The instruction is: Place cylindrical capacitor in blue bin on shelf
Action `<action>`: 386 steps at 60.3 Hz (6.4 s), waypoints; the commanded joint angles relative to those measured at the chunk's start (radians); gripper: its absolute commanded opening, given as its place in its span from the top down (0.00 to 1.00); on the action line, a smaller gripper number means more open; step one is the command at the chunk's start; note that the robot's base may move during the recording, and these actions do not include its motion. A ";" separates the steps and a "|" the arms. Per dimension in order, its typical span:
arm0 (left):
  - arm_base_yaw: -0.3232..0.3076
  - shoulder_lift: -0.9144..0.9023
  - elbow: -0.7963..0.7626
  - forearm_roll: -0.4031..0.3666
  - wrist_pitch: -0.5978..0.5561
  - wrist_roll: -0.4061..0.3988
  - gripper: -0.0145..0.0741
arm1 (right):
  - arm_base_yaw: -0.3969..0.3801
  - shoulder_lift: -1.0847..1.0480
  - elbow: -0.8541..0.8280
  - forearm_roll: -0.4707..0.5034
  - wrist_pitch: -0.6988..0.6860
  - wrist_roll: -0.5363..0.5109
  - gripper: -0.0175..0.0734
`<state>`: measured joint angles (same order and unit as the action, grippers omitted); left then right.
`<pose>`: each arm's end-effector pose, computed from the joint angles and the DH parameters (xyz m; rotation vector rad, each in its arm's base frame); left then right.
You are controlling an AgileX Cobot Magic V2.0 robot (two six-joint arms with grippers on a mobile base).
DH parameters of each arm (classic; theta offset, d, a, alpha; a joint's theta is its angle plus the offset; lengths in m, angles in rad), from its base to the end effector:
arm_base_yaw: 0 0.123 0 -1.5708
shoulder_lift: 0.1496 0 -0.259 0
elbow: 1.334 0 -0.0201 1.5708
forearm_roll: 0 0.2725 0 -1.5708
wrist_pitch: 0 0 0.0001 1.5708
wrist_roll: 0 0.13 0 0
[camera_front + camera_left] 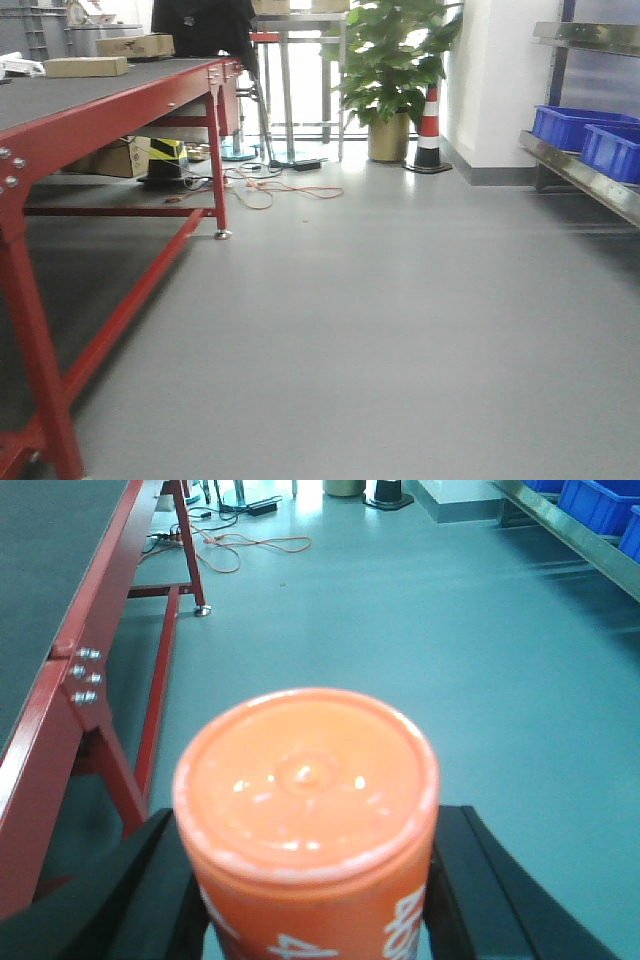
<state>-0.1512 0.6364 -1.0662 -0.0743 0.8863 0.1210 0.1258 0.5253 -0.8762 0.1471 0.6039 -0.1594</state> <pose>0.1620 -0.0322 0.4116 0.2559 1.9226 -0.1071 0.1612 0.0313 0.3978 -0.2029 1.7210 0.1368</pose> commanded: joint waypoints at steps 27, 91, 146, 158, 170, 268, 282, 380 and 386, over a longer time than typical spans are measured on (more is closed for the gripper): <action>-0.007 -0.002 -0.003 -0.005 -0.021 -0.001 0.96 | 0.004 -0.001 -0.007 -0.006 -0.029 -0.004 0.99; -0.007 -0.002 -0.003 -0.004 -0.021 -0.001 0.96 | 0.004 -0.001 -0.007 -0.006 -0.029 -0.004 0.99; -0.007 -0.002 -0.003 -0.001 -0.021 -0.001 0.96 | 0.004 -0.001 -0.007 -0.006 -0.029 -0.004 0.99; -0.007 -0.002 -0.003 -0.001 -0.021 -0.001 0.96 | 0.004 -0.001 -0.007 -0.006 -0.029 -0.004 0.99; -0.007 -0.002 -0.003 -0.001 -0.021 -0.001 0.96 | 0.004 -0.001 -0.007 -0.006 -0.029 -0.004 0.99; -0.007 -0.002 -0.003 0.002 -0.021 -0.001 0.96 | 0.004 -0.001 -0.007 -0.006 -0.029 -0.004 0.99; -0.007 -0.002 -0.003 0.002 -0.021 -0.001 0.96 | 0.004 -0.001 -0.007 -0.006 -0.029 -0.004 0.99; -0.406 0.784 -0.690 -0.009 -0.064 0.006 0.96 | 0.004 -0.001 -0.007 0.017 -0.148 -0.004 0.99; -0.432 0.907 -0.789 -0.009 -0.066 0.007 0.96 | 0.004 -0.001 -0.007 0.017 -0.148 -0.004 0.99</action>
<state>-0.5596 1.4519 -1.7719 -0.0739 0.8380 0.1268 0.1258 0.5253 -0.8762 0.1588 0.4876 -0.1611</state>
